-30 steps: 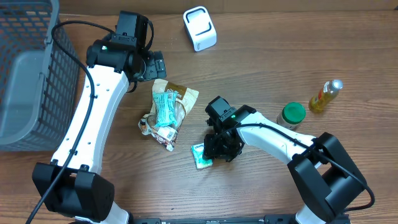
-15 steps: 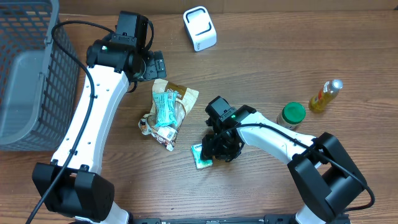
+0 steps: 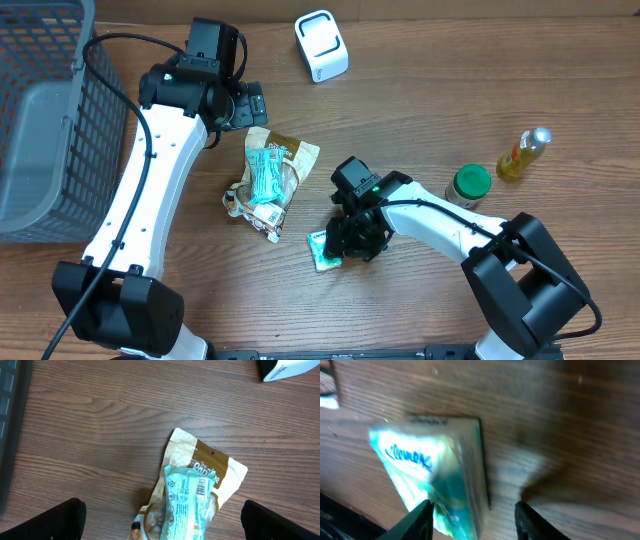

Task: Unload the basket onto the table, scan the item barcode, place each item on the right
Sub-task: 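Lower the right gripper onto the Kleenex pack and align fingers, then close the right gripper on the Kleenex pack and lift it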

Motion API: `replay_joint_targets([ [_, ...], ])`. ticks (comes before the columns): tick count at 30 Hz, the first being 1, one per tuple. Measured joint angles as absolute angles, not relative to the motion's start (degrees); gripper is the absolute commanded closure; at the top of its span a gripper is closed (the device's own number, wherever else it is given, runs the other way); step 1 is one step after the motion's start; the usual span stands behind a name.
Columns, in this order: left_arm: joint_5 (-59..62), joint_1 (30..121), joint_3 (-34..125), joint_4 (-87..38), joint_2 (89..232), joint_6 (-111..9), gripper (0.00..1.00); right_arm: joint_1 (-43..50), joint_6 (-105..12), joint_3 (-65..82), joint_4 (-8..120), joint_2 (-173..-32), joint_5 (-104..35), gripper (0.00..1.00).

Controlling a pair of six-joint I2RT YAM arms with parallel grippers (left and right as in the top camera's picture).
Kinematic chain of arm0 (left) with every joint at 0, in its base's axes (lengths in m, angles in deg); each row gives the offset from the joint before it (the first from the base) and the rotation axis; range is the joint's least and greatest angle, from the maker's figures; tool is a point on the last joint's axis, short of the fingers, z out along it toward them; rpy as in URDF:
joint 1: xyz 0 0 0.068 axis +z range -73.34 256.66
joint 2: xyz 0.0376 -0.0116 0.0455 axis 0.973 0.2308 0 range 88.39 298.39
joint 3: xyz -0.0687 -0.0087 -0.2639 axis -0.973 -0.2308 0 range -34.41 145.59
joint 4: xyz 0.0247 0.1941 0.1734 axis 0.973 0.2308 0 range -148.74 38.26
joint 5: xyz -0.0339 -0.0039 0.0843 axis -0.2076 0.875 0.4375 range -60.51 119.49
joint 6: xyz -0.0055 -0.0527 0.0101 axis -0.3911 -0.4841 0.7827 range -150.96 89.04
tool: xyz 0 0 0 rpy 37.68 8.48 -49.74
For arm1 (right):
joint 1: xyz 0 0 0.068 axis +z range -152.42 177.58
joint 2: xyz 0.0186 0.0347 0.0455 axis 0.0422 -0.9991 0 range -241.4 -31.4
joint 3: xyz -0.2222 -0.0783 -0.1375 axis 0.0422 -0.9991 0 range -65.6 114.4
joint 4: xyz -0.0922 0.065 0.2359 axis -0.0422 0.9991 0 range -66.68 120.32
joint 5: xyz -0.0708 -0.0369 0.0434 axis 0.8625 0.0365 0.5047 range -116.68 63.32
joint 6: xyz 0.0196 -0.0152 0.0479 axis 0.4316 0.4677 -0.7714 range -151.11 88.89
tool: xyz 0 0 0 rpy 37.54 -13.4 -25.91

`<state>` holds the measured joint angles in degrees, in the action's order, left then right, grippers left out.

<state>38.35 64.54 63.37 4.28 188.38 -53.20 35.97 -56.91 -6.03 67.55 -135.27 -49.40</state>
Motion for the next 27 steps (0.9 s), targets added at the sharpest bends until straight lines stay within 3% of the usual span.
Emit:
replay_joint_targets([
  [6,38.4,64.5,63.4,4.3,188.4,-53.2,0.00,36.0,-56.8,-6.0,65.9,-135.3,-49.8,0.58],
  [9,38.4,64.5,63.4,4.3,188.4,-53.2,0.00,36.0,-56.9,-6.0,65.0,-135.3,-49.9,0.66],
  [10,38.4,64.5,63.4,4.3,188.4,-53.2,0.00,36.0,-56.9,-6.0,64.9,-135.3,-49.9,0.73],
  [15,38.4,64.5,63.4,4.3,188.4,-53.2,0.00,36.0,-57.0,-6.0,64.9,-135.3,-50.2,0.84],
  [27,38.4,64.5,63.4,4.3,188.4,-53.2,0.00,36.0,-56.9,-5.7,63.9,-135.3,-50.7,0.65],
])
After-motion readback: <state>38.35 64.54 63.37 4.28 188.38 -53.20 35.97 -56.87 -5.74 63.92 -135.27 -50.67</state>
